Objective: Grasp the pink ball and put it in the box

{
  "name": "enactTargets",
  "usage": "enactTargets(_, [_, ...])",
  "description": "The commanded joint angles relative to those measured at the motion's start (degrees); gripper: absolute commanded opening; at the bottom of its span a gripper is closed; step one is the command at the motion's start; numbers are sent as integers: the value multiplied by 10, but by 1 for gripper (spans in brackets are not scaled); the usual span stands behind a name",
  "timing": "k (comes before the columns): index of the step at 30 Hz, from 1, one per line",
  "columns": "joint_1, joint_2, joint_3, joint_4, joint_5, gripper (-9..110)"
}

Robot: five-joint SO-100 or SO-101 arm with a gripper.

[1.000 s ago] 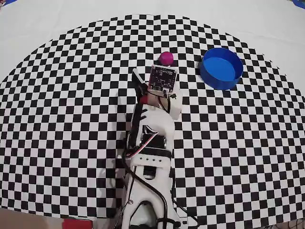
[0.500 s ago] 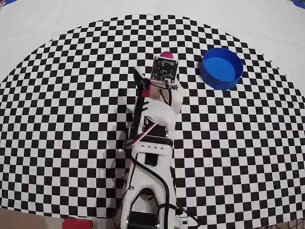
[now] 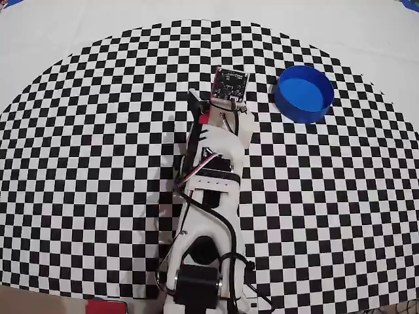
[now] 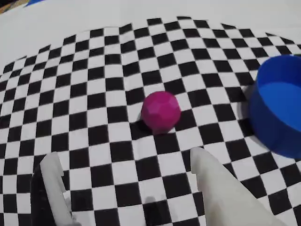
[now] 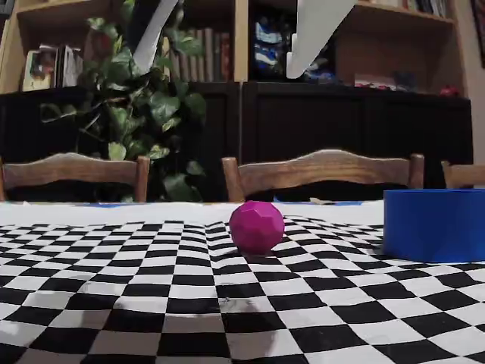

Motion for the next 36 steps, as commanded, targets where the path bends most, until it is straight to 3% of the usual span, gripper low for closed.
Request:
enactTargets(1, [5,-19,-36,-11,-5,32])
enactTargets(36, [16,-242,-194,-25,-4,32])
